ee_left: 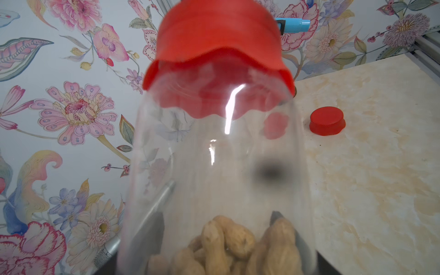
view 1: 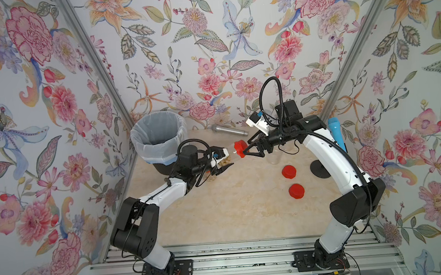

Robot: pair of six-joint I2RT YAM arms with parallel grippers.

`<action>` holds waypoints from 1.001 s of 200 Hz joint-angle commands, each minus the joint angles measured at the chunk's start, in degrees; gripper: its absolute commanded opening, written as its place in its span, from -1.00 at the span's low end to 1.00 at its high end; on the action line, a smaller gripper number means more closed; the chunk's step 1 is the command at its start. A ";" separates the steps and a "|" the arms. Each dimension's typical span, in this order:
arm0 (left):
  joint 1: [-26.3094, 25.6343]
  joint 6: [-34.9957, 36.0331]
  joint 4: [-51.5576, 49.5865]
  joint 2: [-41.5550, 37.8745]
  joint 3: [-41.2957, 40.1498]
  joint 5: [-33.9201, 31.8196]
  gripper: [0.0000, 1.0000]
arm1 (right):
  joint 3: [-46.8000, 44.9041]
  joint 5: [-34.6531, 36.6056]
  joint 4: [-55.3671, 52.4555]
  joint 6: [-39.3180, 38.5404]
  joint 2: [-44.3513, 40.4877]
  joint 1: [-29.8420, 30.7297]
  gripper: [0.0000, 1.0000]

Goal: Empty moldy peanuts from jars
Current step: Unscrew the lid from the jar.

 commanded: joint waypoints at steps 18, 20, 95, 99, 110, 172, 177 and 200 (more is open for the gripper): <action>0.42 -0.72 1.53 0.31 -0.63 -1.56 -0.54 | -5.35 -0.88 7.72 5.81 -4.95 -1.14 0.85; 0.46 -0.78 1.66 0.39 -0.64 -1.50 -0.54 | -5.76 -0.87 8.31 6.29 -5.18 -1.19 0.85; 0.42 -2.35 5.57 0.47 -1.79 -2.64 -0.53 | -16.16 10.22 28.16 55.42 -11.43 -1.68 0.80; 0.41 -2.38 5.71 0.47 -1.79 -2.66 -0.53 | -16.11 10.51 28.17 55.91 -11.43 -1.15 0.80; 0.43 -2.50 5.65 0.39 -1.79 -2.88 -0.53 | -16.13 12.62 28.12 57.04 -11.52 0.78 0.80; 0.43 -2.24 6.06 -0.27 -2.05 -3.54 -0.52 | -17.62 17.71 28.26 58.22 -9.77 4.46 0.81; 0.44 -2.15 6.04 -0.31 -2.14 -3.48 -0.52 | -17.73 18.12 28.20 58.14 -9.77 4.50 0.81; 0.42 -2.15 6.19 -0.36 -2.29 -3.60 -0.52 | -17.48 18.22 28.17 58.26 -8.70 4.83 0.81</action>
